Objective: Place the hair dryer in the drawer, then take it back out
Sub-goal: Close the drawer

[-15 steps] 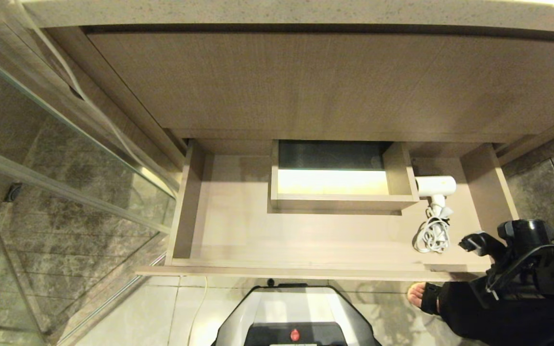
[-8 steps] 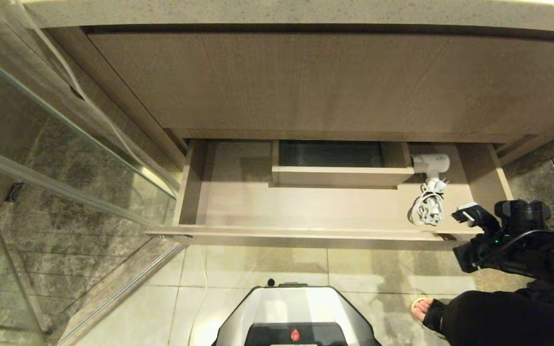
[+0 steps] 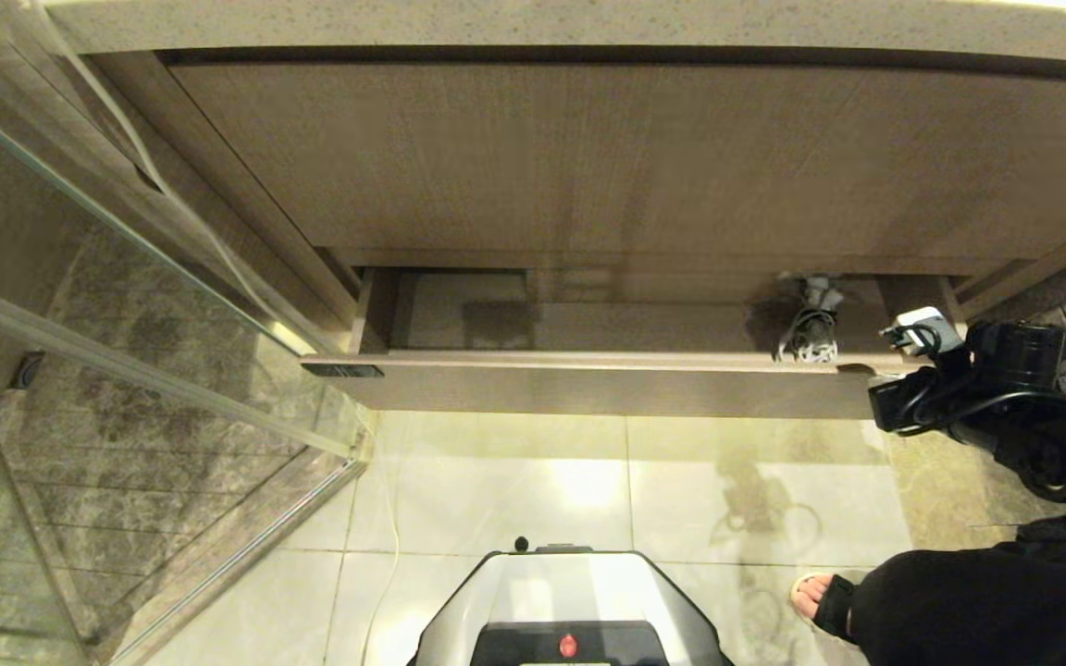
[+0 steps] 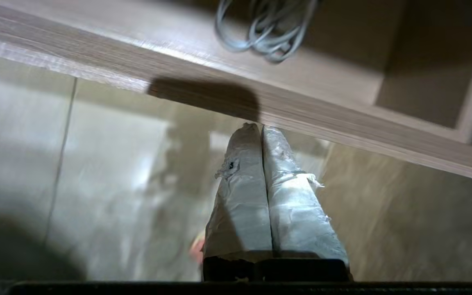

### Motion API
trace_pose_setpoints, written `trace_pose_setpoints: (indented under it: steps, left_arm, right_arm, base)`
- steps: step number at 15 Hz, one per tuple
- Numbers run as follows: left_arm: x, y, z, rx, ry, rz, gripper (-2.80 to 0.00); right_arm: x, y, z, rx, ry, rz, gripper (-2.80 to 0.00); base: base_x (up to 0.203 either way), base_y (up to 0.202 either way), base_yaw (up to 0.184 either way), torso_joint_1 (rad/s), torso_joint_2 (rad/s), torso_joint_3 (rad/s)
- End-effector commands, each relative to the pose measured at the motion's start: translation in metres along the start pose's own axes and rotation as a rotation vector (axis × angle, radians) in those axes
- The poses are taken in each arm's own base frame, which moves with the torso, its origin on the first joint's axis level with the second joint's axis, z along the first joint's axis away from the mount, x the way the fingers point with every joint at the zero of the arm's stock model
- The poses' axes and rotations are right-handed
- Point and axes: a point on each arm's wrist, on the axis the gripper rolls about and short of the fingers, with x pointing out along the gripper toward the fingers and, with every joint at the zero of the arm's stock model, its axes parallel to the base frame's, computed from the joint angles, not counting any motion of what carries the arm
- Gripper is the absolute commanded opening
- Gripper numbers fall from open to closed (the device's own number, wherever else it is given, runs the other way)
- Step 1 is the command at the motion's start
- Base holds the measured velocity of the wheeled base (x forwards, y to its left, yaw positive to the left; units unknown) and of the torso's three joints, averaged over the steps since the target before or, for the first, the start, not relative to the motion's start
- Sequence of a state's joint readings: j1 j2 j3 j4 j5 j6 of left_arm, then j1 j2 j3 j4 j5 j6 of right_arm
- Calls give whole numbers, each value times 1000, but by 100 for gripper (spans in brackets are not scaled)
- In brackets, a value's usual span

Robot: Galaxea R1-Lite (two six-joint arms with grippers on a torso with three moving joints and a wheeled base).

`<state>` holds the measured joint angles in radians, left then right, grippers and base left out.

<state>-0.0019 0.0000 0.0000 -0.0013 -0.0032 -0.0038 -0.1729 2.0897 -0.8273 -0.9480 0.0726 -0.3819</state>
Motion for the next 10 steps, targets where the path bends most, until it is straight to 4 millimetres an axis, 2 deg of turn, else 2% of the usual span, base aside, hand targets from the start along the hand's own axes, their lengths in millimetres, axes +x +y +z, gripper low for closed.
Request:
trace_pose_setpoints:
  steps: [1,10]
  left_arm:
    - [0,0,0,1,0,1,-280]
    - [0,0,0,0,0,0,-280]
  right_arm:
    - [14,-5,10,-9,-59,-27,-280]
    - [14,-13,20,-10,-100,-57,-280]
  base:
    - [0,0,0,0,0,0]
    - [0,0,0,0,0,0]
